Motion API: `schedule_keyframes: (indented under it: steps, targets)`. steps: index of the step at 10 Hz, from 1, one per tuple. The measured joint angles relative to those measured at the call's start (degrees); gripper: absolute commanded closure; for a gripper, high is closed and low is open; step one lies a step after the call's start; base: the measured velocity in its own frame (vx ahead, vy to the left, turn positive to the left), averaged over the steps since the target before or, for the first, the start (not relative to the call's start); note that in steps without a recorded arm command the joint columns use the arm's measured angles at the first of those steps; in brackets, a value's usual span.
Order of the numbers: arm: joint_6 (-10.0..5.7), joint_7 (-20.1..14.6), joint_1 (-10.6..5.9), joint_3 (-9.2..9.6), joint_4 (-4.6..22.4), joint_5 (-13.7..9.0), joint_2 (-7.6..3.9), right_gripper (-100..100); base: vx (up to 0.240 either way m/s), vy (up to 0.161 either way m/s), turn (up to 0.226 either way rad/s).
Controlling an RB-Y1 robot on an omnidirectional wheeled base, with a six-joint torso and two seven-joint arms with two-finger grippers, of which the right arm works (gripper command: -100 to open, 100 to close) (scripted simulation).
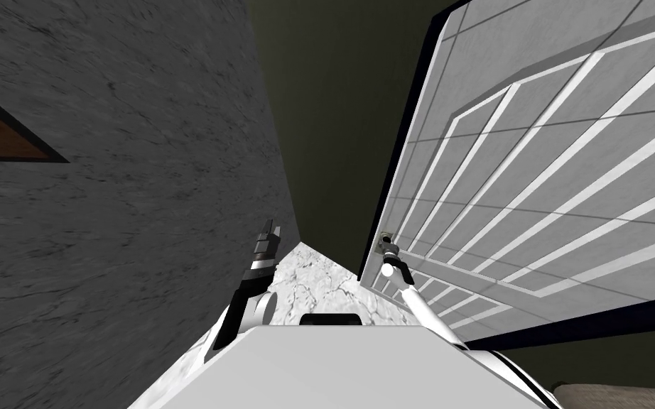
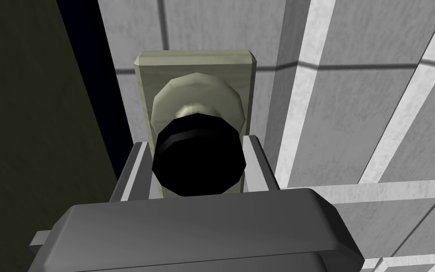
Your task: Pull the door open
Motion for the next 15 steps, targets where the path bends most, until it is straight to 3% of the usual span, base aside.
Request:
schedule_keyframes:
  steps: [5,7,13,15]
  targets:
    - [0.07,0.08,0.05,0.05,0.11,0.02,0.04,100,-0.034,-0.002,0.023]
    - [0.14,-0.83,0.2,0.66,-0.48,0.09,-0.8,100,-0.212,-0.034,0.113]
    - [1.94,-5.53,2.15,4.83,-2.74,0.41,-3.48,100,-0.257,-0.046,0.147]
    - [2.41,-6.23,2.39,5.54,-3.11,0.47,-3.75,100,-0.146,-0.023,0.073]
